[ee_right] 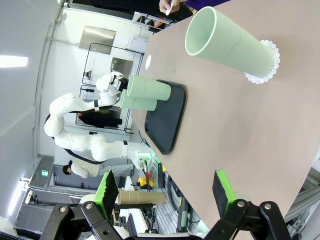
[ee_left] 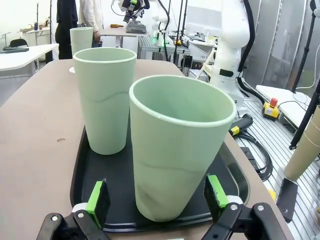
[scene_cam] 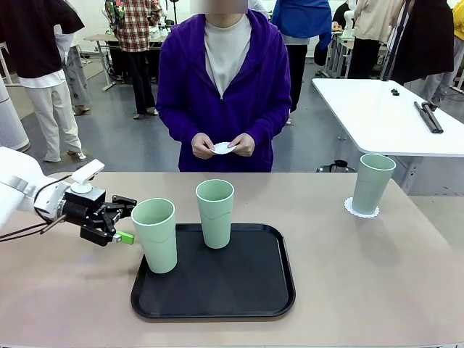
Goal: Place coasters on the table and set cups on them.
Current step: Take one Reusable plastic cup from the Flat Tray and place it on a coaster set by the human.
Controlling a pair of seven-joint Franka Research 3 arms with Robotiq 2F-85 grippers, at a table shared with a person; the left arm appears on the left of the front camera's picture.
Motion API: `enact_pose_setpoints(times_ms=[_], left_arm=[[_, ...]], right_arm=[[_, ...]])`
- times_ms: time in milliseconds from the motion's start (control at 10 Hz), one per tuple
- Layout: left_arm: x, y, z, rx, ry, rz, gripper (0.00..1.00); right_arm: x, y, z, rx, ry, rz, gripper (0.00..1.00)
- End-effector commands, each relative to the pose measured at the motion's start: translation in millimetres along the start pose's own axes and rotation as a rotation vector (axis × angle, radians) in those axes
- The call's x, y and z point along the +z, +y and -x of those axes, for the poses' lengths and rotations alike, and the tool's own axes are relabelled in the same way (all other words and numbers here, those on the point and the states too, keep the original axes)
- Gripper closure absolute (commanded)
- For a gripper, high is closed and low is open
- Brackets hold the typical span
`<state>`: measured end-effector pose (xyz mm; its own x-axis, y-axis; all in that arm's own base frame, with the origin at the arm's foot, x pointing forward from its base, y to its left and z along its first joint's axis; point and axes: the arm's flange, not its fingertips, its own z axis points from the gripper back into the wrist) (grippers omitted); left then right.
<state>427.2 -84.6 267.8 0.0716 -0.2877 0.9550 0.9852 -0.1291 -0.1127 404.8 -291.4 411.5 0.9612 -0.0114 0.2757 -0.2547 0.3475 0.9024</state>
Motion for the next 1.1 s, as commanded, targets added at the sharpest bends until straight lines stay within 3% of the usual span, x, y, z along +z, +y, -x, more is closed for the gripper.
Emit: enact_pose_setpoints(times_ms=[0,1000], left_arm=[[-7,5,11,-0.029,-0.033,0.002,0.00],[-39,8,37,-0.059,-0.072,0.099,0.00]], right_arm=[[0,0,-1,-0.003,0.002,0.004,0.00],[0,0,-1,-0.003,0.002,0.004,0.00]])
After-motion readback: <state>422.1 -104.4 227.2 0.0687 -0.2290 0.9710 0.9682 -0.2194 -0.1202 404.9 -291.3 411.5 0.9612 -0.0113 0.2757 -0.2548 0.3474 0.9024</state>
